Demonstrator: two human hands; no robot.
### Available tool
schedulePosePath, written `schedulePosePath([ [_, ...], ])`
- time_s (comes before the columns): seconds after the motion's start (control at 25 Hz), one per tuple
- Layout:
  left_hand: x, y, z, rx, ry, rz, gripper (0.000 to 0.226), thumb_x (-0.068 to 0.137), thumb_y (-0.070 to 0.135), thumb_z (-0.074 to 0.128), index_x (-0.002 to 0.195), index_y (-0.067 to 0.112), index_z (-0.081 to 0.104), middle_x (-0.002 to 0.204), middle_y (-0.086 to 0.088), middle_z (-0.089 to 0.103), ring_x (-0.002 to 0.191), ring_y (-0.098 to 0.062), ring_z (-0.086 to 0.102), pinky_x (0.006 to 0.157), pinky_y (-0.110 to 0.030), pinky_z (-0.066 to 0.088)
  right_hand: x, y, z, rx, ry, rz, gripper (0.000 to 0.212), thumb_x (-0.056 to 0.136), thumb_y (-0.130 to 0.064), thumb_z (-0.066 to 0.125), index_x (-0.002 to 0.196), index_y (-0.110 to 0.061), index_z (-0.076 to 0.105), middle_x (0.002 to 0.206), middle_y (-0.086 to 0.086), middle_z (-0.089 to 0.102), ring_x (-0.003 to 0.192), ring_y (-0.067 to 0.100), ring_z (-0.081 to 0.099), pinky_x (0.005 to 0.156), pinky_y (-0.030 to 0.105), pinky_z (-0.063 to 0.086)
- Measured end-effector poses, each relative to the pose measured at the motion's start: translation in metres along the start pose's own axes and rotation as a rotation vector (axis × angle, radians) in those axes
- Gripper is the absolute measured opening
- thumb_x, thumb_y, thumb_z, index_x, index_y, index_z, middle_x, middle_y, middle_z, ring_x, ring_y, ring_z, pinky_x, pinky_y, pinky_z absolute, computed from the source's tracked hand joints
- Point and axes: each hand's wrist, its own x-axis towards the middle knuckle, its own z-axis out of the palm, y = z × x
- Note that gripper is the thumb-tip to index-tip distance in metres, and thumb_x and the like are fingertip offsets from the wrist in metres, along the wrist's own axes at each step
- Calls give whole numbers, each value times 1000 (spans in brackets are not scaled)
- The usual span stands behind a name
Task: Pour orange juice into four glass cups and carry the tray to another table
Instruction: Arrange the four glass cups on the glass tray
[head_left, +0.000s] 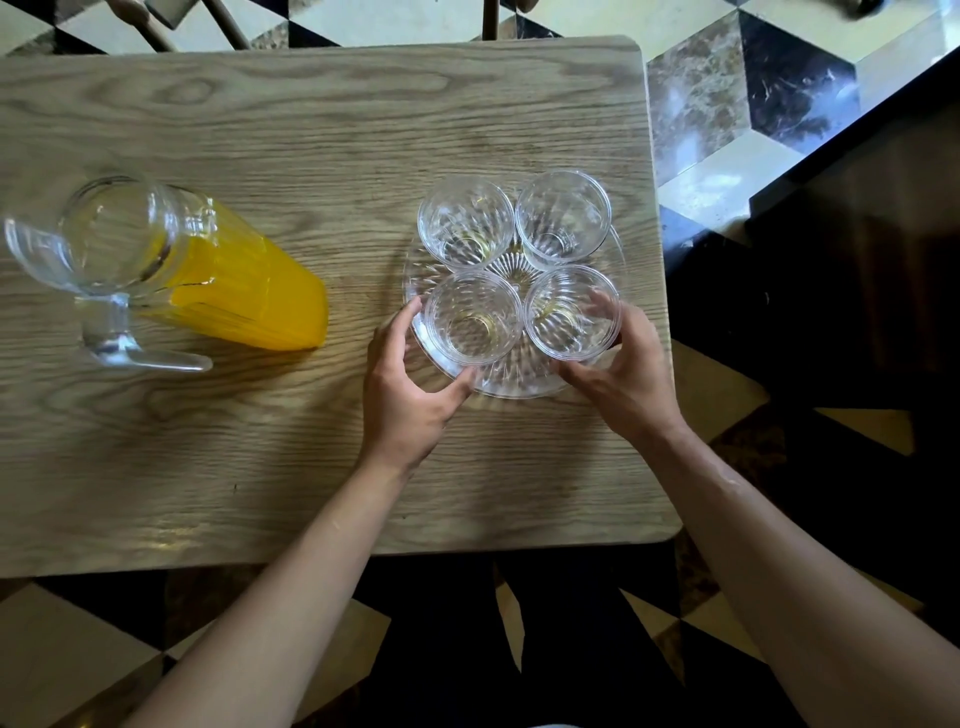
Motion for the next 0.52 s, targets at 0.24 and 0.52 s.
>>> schedulePosePath([
  [0.24, -14, 19, -22, -11, 14, -7, 90, 73, 34, 91, 149, 16, 49, 147, -3, 57, 137, -13, 53, 109, -43, 50, -15, -3, -23, -1, -48, 85, 96, 68, -30, 94, 150, -17, 45, 135, 2, 51, 106, 13, 59, 82, 20, 48],
  [0.52, -49, 48, -39, -38, 35, -28, 95, 70, 49, 84, 150, 12, 48, 145, -4, 58, 135, -12, 54, 111, -44, 48, -50, -22, -55, 72, -65, 118, 101, 71, -32, 93, 154, -18, 39, 141, 3, 47, 114, 15, 58, 92, 32, 57],
])
